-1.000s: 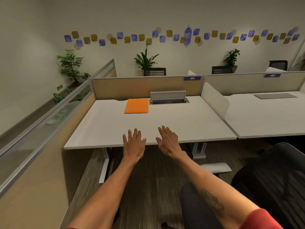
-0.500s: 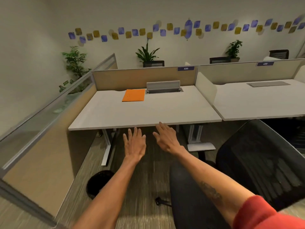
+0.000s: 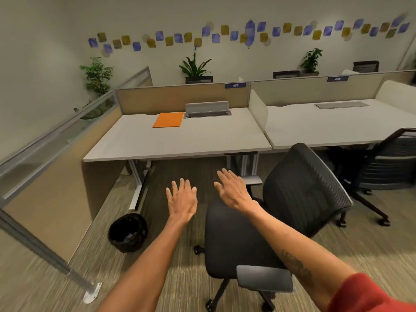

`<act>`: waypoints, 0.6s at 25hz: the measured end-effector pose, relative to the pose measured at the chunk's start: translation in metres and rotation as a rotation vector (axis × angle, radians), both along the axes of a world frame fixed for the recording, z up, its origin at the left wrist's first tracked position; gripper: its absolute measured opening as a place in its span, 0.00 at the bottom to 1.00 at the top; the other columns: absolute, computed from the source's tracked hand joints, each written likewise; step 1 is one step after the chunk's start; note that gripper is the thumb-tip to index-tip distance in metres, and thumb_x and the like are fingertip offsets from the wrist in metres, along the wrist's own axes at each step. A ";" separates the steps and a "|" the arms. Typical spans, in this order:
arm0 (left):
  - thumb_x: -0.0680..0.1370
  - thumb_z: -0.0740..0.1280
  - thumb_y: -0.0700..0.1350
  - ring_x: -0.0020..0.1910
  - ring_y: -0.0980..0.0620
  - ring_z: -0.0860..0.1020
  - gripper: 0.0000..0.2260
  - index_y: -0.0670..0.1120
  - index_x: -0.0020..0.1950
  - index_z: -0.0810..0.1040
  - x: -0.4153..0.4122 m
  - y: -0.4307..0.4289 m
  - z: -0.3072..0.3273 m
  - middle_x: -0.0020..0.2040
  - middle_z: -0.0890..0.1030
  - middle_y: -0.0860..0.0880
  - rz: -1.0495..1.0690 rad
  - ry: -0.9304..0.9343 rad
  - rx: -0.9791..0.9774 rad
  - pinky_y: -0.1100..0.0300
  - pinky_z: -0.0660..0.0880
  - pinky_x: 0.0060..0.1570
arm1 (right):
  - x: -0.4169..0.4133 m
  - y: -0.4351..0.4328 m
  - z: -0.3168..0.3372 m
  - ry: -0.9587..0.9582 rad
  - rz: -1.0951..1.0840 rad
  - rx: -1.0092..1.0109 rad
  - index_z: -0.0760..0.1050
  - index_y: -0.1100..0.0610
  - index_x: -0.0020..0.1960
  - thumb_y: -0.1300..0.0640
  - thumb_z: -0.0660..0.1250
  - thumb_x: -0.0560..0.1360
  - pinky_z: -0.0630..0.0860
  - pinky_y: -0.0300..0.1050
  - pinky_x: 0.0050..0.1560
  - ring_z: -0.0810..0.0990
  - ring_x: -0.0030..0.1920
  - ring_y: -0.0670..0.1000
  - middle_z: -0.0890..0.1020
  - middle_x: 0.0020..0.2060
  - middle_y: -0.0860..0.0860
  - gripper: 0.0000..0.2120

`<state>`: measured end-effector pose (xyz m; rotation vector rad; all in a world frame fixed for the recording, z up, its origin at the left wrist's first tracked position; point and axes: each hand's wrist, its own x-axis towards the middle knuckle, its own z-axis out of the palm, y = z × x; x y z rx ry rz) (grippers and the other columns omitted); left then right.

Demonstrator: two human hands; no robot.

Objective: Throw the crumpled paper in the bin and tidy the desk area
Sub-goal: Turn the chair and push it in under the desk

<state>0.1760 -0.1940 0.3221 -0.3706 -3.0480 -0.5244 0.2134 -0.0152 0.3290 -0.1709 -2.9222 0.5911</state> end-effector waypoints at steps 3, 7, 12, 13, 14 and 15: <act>0.85 0.48 0.54 0.80 0.42 0.50 0.25 0.46 0.80 0.57 0.028 0.037 -0.003 0.81 0.56 0.45 -0.017 -0.027 0.012 0.42 0.46 0.77 | 0.026 0.038 0.001 -0.008 -0.028 0.011 0.57 0.55 0.79 0.45 0.52 0.84 0.57 0.59 0.76 0.56 0.79 0.56 0.59 0.79 0.55 0.27; 0.85 0.48 0.54 0.80 0.41 0.51 0.25 0.45 0.80 0.58 0.047 0.094 -0.013 0.80 0.57 0.46 -0.041 -0.066 0.034 0.41 0.48 0.77 | 0.047 0.095 -0.001 -0.009 -0.072 0.015 0.58 0.54 0.79 0.46 0.53 0.84 0.57 0.60 0.76 0.57 0.78 0.56 0.60 0.79 0.54 0.26; 0.85 0.49 0.54 0.80 0.41 0.52 0.25 0.44 0.80 0.58 0.053 0.181 -0.026 0.80 0.57 0.46 -0.048 -0.111 0.056 0.41 0.49 0.77 | 0.050 0.190 -0.009 -0.049 -0.094 0.040 0.58 0.54 0.79 0.46 0.54 0.83 0.56 0.60 0.76 0.56 0.78 0.56 0.60 0.79 0.54 0.26; 0.85 0.49 0.54 0.80 0.41 0.52 0.25 0.44 0.80 0.58 0.053 0.201 -0.027 0.80 0.58 0.45 -0.042 -0.119 0.068 0.40 0.49 0.77 | 0.048 0.211 -0.010 -0.059 -0.088 0.041 0.58 0.54 0.79 0.46 0.54 0.83 0.56 0.60 0.76 0.56 0.78 0.56 0.60 0.79 0.54 0.26; 0.85 0.49 0.54 0.80 0.41 0.52 0.25 0.44 0.79 0.59 0.053 0.222 -0.027 0.80 0.58 0.45 -0.032 -0.129 0.085 0.40 0.50 0.77 | 0.045 0.233 -0.010 -0.067 -0.077 0.047 0.58 0.54 0.79 0.45 0.54 0.83 0.56 0.60 0.76 0.56 0.78 0.56 0.60 0.79 0.54 0.26; 0.85 0.50 0.54 0.80 0.41 0.52 0.24 0.44 0.79 0.59 0.054 0.244 -0.027 0.80 0.59 0.45 -0.020 -0.132 0.101 0.40 0.50 0.77 | 0.043 0.254 -0.010 -0.075 -0.063 0.057 0.58 0.54 0.79 0.45 0.54 0.83 0.56 0.60 0.76 0.56 0.78 0.56 0.60 0.79 0.54 0.26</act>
